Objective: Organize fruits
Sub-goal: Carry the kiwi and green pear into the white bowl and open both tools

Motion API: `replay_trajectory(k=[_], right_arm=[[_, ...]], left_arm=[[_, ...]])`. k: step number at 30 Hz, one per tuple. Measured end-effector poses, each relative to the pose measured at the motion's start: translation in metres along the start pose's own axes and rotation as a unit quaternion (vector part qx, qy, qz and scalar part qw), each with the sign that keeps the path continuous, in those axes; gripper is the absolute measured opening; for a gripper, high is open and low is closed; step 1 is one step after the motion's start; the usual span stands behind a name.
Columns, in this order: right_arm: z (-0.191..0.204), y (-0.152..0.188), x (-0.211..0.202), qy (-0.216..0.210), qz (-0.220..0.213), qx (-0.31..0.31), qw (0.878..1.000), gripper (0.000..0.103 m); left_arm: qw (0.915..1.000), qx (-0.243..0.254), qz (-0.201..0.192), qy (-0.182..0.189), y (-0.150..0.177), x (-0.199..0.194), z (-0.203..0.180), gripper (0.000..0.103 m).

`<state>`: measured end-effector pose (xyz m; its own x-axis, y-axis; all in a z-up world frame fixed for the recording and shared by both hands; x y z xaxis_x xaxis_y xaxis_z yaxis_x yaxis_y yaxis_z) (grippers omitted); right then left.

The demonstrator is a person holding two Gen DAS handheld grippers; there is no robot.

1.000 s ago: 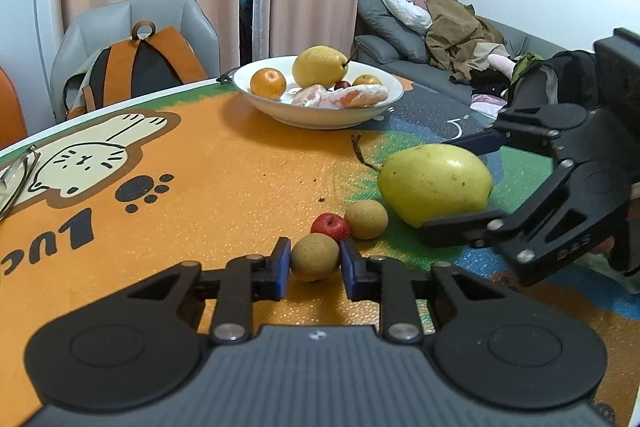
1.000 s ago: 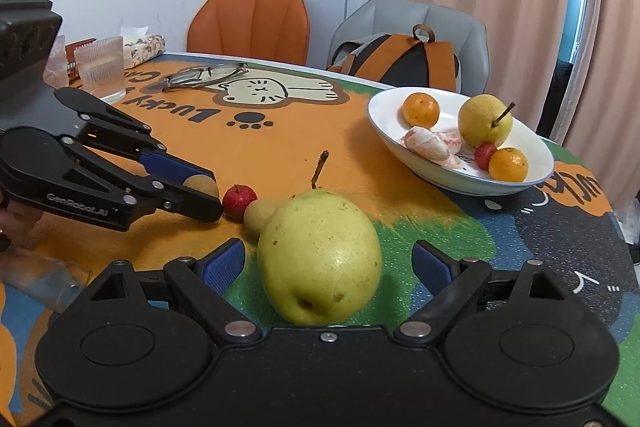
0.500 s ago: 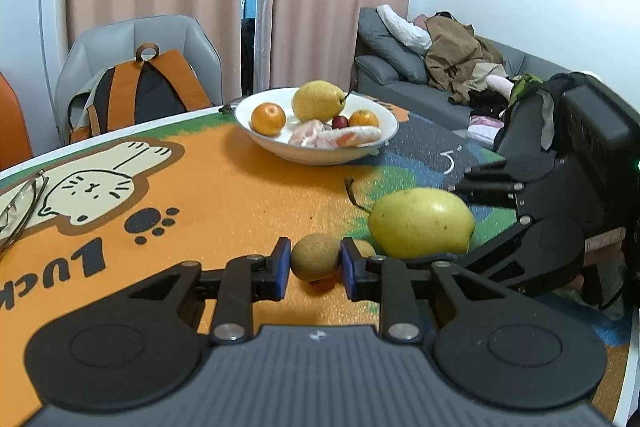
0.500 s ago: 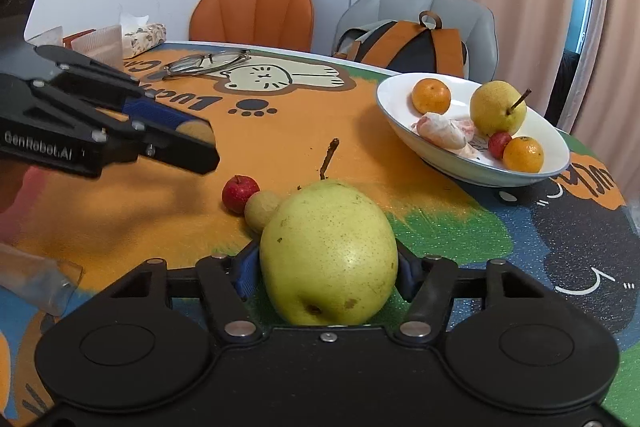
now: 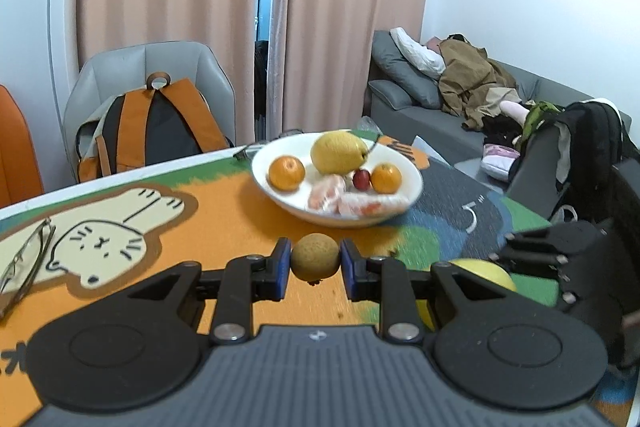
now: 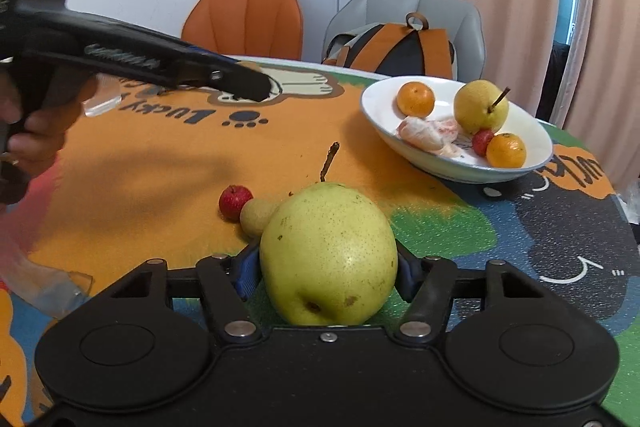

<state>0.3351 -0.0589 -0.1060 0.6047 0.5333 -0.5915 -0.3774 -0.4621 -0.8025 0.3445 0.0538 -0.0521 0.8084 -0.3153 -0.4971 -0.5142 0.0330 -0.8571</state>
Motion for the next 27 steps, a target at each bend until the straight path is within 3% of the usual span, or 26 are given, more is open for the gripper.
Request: replay_trajectory(k=[15, 27], right_arm=[[-0.025, -0.004, -0.02, 0.024, -0.014, 0.03, 0.999, 0.06], [-0.049, -0.017, -0.029, 0.043, -0.027, 0.047, 0.998, 0.06]], left_arm=[[0.9999, -0.011, -0.005, 0.0, -0.03, 0.054, -0.003, 0.025], [0.9993, -0.033, 0.012, -0.009, -0.035, 0.101, 0.006, 0.025]])
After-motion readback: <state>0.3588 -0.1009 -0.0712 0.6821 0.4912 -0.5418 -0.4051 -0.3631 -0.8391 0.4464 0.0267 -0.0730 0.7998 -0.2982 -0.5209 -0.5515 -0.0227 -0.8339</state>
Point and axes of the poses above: each gripper's, at about its wrist camera, not at the fingertips, and x roughly the way its jaws point, z to its left, y to its underside, the point moved 9 cm from there along x, roughly the way its jaws point, and after that the axes turned 5 degrees about -x, right-handed, at the moved point
